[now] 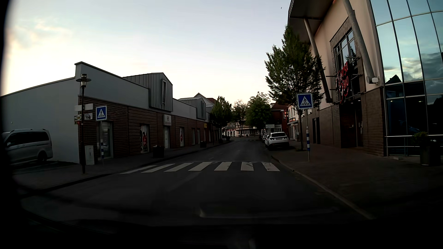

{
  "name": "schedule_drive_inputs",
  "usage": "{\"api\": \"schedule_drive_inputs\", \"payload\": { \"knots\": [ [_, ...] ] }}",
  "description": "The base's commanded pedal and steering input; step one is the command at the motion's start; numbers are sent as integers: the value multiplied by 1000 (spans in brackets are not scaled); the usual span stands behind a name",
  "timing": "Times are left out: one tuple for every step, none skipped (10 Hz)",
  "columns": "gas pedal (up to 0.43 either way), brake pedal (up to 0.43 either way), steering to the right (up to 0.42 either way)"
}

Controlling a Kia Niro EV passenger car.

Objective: Follow the waypoints while adhering to traffic rules and regulations

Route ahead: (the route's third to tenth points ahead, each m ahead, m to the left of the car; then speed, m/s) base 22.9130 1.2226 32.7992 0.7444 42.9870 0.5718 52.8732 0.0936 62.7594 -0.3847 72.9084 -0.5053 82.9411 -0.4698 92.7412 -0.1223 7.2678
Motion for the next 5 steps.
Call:
{"api": "schedule_drive_inputs", "payload": {
  "knots": [
    [197, 6, 1],
    [197, 6, 1],
    [197, 6, 1],
    [197, 6, 1],
    [197, 6, 1]
  ]
}}
